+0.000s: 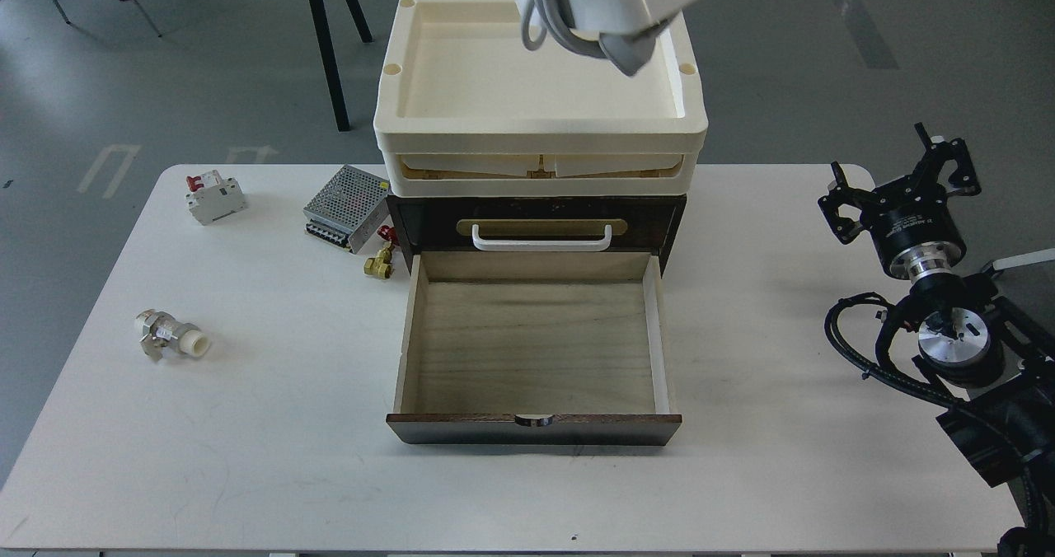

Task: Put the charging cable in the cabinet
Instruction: 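Lift the power strip and carry it over the open bottom drawer, then lower the power strip into the drawer and open the left gripper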

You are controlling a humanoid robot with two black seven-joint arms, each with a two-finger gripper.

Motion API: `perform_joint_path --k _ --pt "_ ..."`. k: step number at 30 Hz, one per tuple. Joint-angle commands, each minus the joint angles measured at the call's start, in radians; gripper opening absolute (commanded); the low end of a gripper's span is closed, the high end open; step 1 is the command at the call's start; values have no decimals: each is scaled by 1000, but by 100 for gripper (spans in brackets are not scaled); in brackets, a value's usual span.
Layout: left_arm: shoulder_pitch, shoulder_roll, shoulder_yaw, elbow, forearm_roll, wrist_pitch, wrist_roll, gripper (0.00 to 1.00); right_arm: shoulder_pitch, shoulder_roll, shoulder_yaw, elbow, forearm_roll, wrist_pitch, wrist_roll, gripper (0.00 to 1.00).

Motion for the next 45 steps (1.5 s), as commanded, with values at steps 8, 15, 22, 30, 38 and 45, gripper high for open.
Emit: perform_joint_path --k 8,15,22,30,38,45 --pt "400 -236 0 -5 297 -1 160 8 -2 -2 0 4 1 -1 0 100" --pt "587 -228 5 42 501 -1 148 9 -2 0 -1 4 1 -2 0 100" --pt "635 -225 -1 80 517 -1 158 10 -2 0 -1 4 1 -2 0 100" --pt "636 -216 0 185 520 -1 158 11 -2 0 11 1 1 -4 0 100" --pt "661 -210 -9 214 572 -1 192 14 -2 0 2 1 1 -4 0 100" --pt "662 -218 -11 238 580 -1 209 19 -2 0 2 1 1 -4 0 100"
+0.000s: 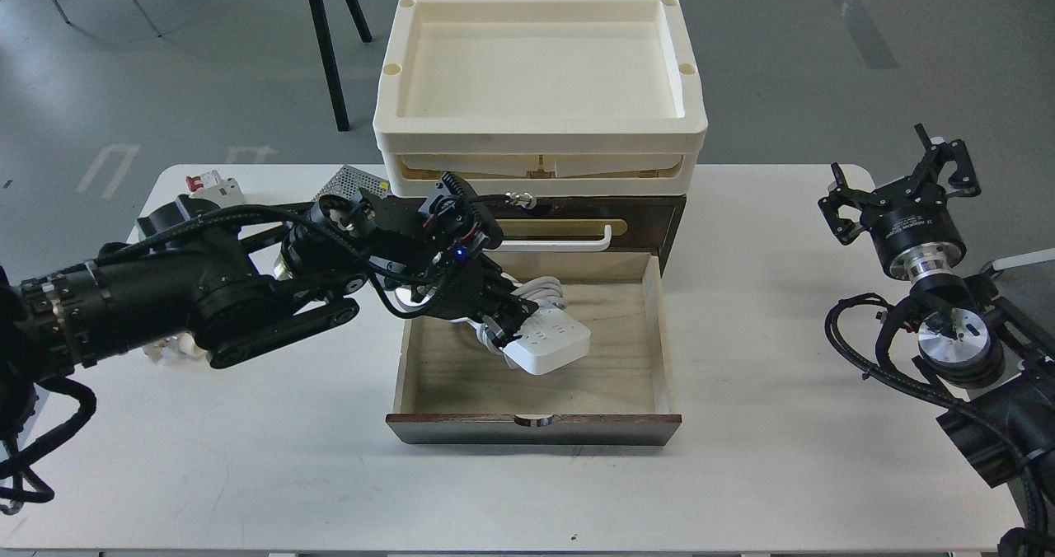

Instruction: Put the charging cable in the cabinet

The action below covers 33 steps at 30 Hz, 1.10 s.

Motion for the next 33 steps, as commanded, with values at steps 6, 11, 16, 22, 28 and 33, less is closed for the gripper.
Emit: perform_joint_path --k 6,11,16,22,28,33 --pt "19 3 -7 11 -5 0 -8 62 0 0 0 0 0 0 0 100" --pt "36 7 -111 -9 -27 0 -17 76 0 0 0 0 0 0 0 100" --pt "69 53 -318 -97 -267 0 -150 87 0 0 -1 2 0 0 0 100" --pt "74 89 -517 -114 -698 0 -254 99 2 -1 -3 0 0 8 -1 100" --pt "76 96 -759 -25 -1253 0 -254 100 2 -1 -3 0 0 6 -3 100" --pt "77 182 -809 133 -1623 0 -231 100 6 0 3 -3 0 -1 -3 100"
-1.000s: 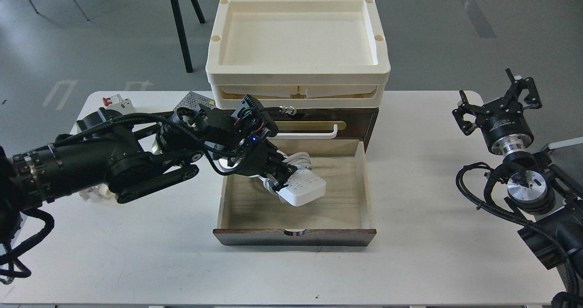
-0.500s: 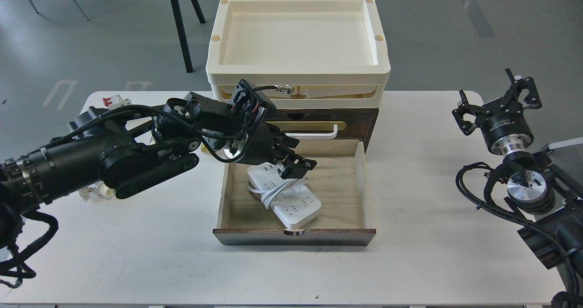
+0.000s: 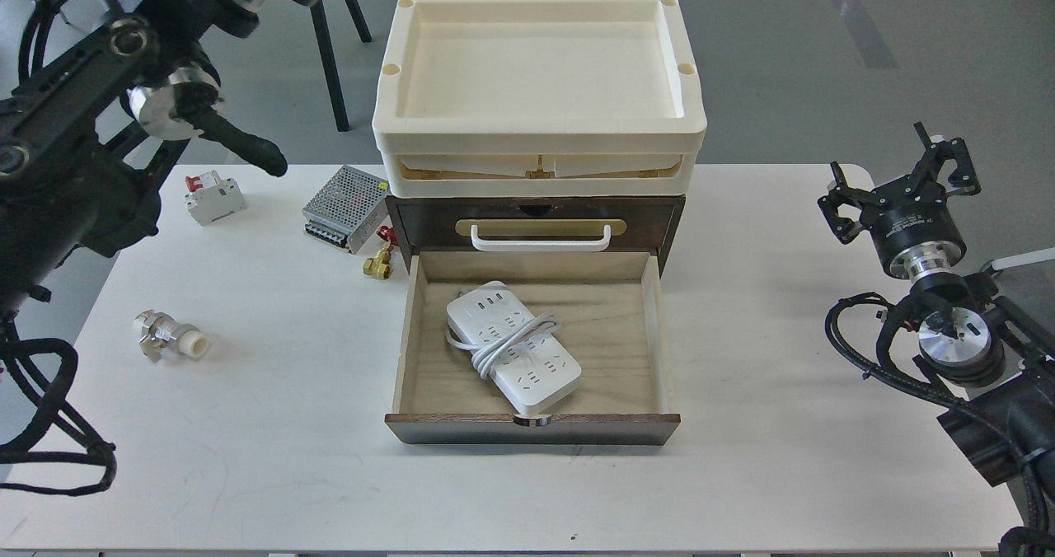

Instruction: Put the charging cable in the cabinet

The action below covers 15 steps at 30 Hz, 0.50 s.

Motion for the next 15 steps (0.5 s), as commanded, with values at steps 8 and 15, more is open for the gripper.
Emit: perform_joint_path --k 8,15 --pt "121 85 -23 438 -738 0 182 100 17 2 7 -6 3 -61 -14 99" --pt "298 70 -21 465 -813 0 184 100 20 2 42 -11 19 -68 1 99"
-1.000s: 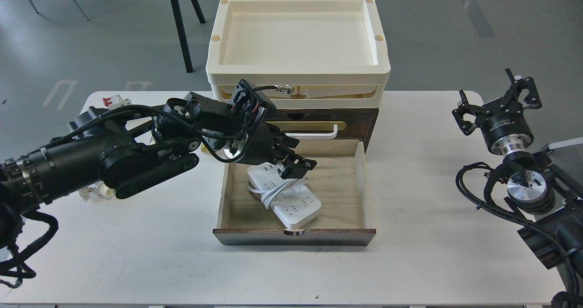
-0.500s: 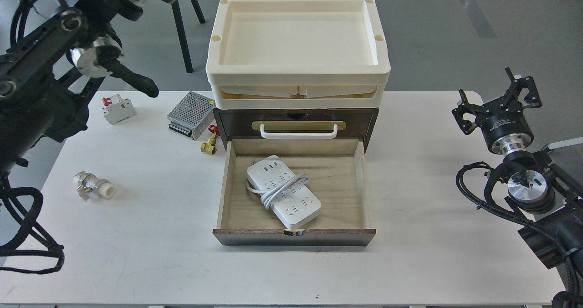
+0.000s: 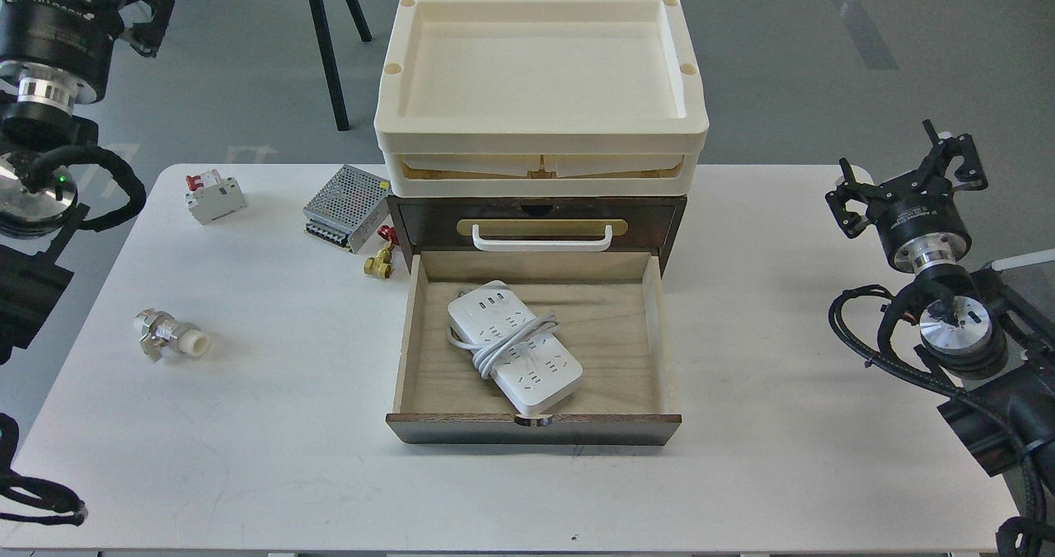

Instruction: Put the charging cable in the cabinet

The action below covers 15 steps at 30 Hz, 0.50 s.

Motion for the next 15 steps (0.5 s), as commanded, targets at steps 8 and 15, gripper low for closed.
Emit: perform_joint_path --k 8,15 --pt "163 -78 4 20 -8 0 2 100 -1 -1 39 -13 12 27 -6 99" --pt "168 -105 5 21 -10 0 0 100 -3 -8 42 -8 12 59 2 100"
